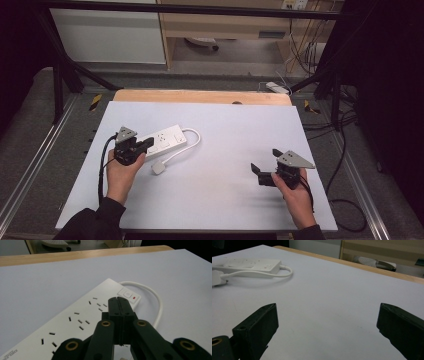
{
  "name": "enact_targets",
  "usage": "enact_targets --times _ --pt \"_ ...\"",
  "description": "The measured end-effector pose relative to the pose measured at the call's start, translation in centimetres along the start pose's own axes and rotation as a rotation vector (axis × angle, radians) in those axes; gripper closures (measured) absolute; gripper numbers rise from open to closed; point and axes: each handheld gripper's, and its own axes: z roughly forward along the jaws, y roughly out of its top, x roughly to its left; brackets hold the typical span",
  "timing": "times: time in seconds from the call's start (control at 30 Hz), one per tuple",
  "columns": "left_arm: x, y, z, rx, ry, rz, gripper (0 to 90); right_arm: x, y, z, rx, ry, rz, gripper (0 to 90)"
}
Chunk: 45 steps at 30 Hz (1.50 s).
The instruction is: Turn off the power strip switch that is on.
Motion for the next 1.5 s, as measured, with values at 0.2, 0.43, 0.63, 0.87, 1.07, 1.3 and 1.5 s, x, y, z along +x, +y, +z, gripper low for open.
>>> enact_targets --times 0.2,0.43,0.63,0.87,1.07,1.3,1.5 --pt "-0.1 -0.2 0.1 0.014 0.0 0.004 90.0 0.0 0.0 0.0 0.003 0.0 0.003 4.1" --pt "-0.1 -0.3 0.3 0.033 0.001 0.013 90.0 0.0 0.0 0.0 0.006 -0.001 0.001 4.1" --pt "0.1 -0.5 0.5 0.052 0.012 0.014 90.0 0.0 0.0 0.0 0.006 0.0 0.0 4.1" --pt "0.7 -0.9 0.7 0.076 0.031 0.014 90.0 0.0 0.0 0.0 0.007 0.0 0.0 4.1" --pt "0.9 -1.2 0.9 0.087 0.035 0.003 90.0 0.0 0.0 0.0 0.008 0.001 0.0 4.1" --pt "1.2 -1.5 1.2 0.108 0.045 0.004 90.0 0.0 0.0 0.0 0.008 0.001 0.001 4.1" --pt "1.5 -1.7 1.4 0.123 0.048 0.001 90.0 0.0 0.0 0.0 0.008 0.001 0.001 4.1"
